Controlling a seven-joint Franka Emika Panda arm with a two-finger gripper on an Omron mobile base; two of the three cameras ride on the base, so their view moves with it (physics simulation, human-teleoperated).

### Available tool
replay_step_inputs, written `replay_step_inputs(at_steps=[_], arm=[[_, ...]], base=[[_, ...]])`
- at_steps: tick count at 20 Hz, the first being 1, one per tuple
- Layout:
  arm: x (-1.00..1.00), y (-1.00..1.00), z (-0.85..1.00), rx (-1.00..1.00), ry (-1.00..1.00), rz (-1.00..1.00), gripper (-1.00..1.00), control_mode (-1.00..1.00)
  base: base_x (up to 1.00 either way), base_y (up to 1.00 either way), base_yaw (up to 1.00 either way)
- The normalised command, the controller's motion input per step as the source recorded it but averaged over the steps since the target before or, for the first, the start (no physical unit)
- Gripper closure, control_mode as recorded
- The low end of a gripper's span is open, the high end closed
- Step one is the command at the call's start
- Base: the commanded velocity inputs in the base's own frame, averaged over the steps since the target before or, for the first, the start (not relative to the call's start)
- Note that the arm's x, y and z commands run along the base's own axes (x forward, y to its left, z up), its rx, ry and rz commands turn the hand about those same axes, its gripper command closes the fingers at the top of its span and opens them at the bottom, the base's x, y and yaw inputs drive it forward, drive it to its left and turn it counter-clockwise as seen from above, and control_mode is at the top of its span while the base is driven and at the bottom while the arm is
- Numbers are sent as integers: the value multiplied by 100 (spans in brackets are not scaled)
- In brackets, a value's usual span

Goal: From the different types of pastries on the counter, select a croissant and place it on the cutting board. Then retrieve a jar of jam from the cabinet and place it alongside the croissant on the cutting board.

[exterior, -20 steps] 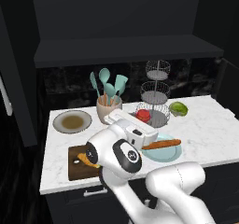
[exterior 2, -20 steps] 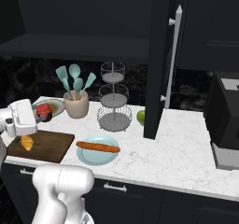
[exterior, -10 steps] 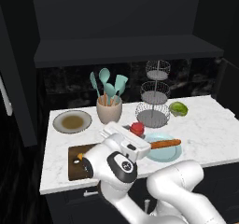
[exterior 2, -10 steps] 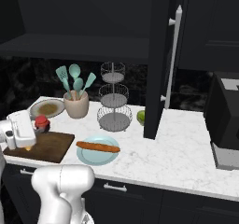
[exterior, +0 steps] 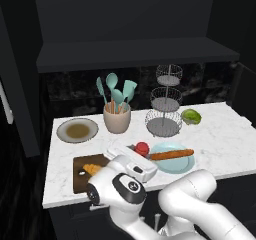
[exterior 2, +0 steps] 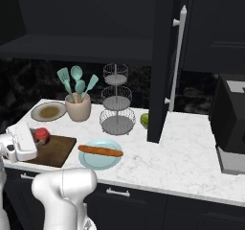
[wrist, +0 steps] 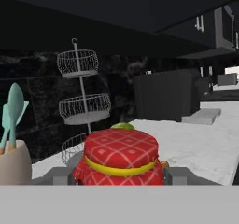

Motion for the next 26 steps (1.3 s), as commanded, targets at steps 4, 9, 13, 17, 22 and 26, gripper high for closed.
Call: replay_step_inputs(at_steps=[4,9,13,17,22,26], arm=[[12,9,-39,0,5,4,100,-100],[11,6,-38,0,1,5,100,-100],[8,16,-25,0,0,1,100,-100],[19,14,-21,0,0,0,100,-100],[30,13,-29,0,0,0,100,-100],[38,28,-36,0,3,0,100,-100]], base=[[0,0,0],[0,0,0],[0,0,0],[0,0,0],[0,0,0],[0,0,0]])
